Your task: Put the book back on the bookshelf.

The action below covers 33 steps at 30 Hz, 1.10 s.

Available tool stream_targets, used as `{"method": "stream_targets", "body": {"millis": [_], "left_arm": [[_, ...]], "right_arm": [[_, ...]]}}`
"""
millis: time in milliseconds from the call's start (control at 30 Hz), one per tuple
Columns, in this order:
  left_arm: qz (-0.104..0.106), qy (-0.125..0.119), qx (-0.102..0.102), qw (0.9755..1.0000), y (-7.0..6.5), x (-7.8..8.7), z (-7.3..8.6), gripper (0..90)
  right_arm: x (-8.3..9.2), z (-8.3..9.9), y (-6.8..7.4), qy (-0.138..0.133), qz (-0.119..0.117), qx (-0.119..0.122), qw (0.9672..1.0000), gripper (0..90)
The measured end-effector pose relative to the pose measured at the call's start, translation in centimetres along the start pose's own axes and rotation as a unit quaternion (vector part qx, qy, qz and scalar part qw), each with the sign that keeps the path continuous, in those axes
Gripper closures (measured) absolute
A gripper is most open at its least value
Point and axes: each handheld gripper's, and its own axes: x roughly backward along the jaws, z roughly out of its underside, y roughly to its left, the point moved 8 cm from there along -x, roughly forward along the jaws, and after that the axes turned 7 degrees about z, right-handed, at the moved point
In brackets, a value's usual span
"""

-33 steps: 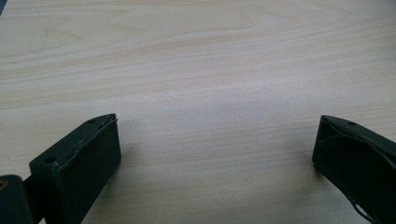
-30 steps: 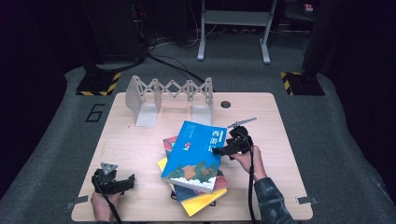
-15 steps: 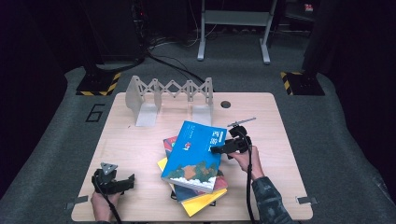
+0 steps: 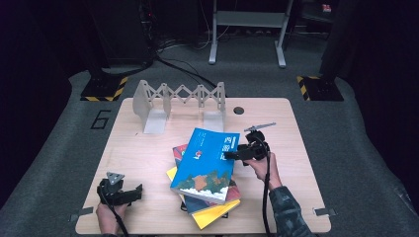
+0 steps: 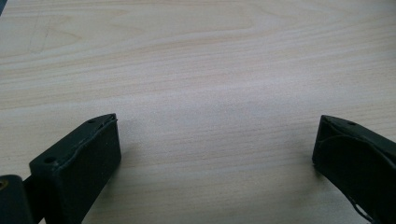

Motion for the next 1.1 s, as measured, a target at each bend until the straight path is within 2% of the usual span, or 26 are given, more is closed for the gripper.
{"method": "stream_targets", "body": {"millis": [233,267,467,667,733,867,1100], "left_arm": [[0.0,0.0,0.0,1.0,0.0,0.0,0.0,0.8],[0.0,0.0,0.0,1.0,0.0,0.0,0.0,0.8],[0.0,0.0,0.0,1.0,0.0,0.0,0.0,0.8],[0.0,0.0,0.0,1.0,0.0,0.0,0.0,0.8],[0.0,0.0,0.0,1.0,0.0,0.0,0.0,0.8],[0.0,0.0,0.0,1.0,0.0,0.0,0.0,0.8],[0.0,0.0,0.0,1.0,0.0,0.0,0.0,0.8]], "right_arm": [[-0.1,-0.5,0.2,-0.005,0.002,0.005,1.0,25.5],[-0.1,-0.5,0.2,0.0,0.004,-0.001,1.0,26.9],[-1.5,-0.8,0.0,0.015,0.017,0.002,0.9997,30.6],[-1.8,-1.5,-0.3,0.013,0.026,-0.005,0.9996,35.1],[-1.9,-1.8,-0.4,0.011,0.032,0.002,0.9994,35.7],[-2.1,-2.1,-0.6,0.02,0.03,-0.013,0.9993,38.8],[-2.5,-3.0,-1.0,0.021,0.04,-0.014,0.9989,44.4]]}}
